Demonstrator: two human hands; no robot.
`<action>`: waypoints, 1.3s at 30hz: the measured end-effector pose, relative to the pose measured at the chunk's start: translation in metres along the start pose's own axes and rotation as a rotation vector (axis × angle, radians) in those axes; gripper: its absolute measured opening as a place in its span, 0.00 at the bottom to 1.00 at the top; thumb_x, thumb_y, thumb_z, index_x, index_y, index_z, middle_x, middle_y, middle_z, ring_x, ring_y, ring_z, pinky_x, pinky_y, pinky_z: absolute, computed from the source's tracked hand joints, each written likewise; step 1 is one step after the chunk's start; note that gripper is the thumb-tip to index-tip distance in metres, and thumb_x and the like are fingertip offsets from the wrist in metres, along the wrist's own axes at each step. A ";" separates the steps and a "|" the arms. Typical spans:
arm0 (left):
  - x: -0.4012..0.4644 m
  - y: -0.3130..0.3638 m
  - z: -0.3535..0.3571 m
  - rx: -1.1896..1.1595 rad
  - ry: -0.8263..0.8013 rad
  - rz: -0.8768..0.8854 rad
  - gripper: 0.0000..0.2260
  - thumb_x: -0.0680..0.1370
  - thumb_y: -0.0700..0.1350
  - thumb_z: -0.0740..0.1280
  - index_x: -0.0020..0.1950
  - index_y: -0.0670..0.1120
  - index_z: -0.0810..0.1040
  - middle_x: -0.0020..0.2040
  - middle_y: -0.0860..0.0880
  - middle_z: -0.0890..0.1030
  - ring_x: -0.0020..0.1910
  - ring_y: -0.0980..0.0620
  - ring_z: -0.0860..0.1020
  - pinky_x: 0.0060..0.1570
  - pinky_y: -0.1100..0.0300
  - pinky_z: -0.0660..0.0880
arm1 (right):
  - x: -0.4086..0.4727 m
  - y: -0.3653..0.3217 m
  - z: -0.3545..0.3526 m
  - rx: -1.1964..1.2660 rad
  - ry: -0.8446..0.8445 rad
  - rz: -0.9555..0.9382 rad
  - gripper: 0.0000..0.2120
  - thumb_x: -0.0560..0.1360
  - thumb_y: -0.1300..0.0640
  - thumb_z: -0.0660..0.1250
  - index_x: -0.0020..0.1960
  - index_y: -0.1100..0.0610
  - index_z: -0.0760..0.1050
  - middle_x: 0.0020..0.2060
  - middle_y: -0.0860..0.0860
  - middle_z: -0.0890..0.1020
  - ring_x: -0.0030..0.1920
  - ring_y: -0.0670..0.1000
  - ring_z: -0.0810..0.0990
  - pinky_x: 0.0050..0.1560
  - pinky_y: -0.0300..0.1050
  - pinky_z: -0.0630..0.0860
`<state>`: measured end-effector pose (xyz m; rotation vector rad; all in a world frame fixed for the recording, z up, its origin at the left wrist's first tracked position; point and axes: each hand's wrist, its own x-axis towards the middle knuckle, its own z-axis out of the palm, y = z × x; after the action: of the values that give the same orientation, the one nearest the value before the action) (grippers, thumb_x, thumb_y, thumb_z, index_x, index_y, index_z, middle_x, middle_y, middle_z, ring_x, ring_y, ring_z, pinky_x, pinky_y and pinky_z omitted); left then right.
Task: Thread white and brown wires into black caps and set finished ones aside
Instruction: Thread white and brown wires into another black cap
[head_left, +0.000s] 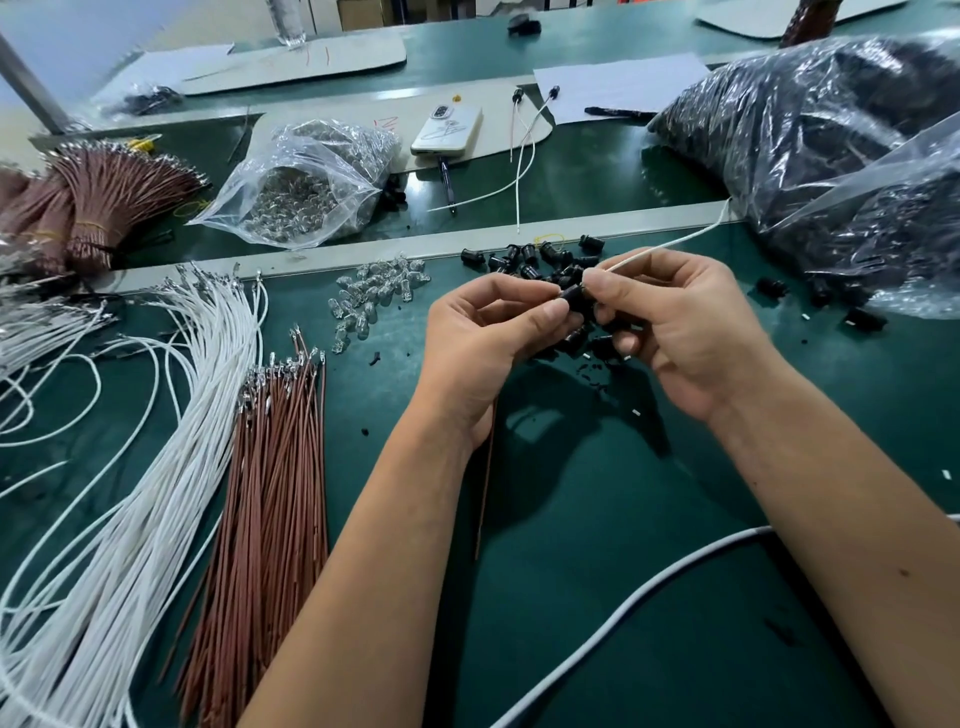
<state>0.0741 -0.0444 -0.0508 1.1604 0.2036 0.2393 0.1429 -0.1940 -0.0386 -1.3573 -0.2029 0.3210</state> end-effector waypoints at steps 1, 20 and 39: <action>0.000 0.000 -0.001 0.034 0.002 0.004 0.05 0.73 0.29 0.72 0.44 0.38 0.81 0.40 0.40 0.85 0.40 0.46 0.85 0.45 0.60 0.81 | 0.000 -0.001 0.000 -0.005 -0.014 0.017 0.07 0.67 0.60 0.77 0.41 0.60 0.80 0.32 0.49 0.82 0.32 0.46 0.76 0.25 0.36 0.68; -0.001 0.004 -0.006 0.092 -0.178 -0.062 0.08 0.73 0.31 0.73 0.49 0.40 0.81 0.48 0.36 0.82 0.36 0.51 0.79 0.41 0.61 0.77 | -0.003 -0.007 -0.001 0.014 -0.149 0.017 0.05 0.69 0.58 0.74 0.39 0.57 0.79 0.29 0.50 0.77 0.29 0.46 0.71 0.23 0.36 0.62; 0.004 0.011 -0.007 -0.163 -0.017 -0.077 0.12 0.66 0.39 0.74 0.49 0.43 0.82 0.45 0.44 0.86 0.36 0.53 0.82 0.40 0.63 0.78 | -0.007 0.004 0.000 -0.382 -0.370 -0.187 0.07 0.74 0.55 0.76 0.39 0.56 0.83 0.28 0.49 0.77 0.28 0.47 0.70 0.25 0.35 0.66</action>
<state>0.0754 -0.0330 -0.0435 0.9906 0.2096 0.1750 0.1360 -0.1958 -0.0421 -1.6324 -0.7245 0.3867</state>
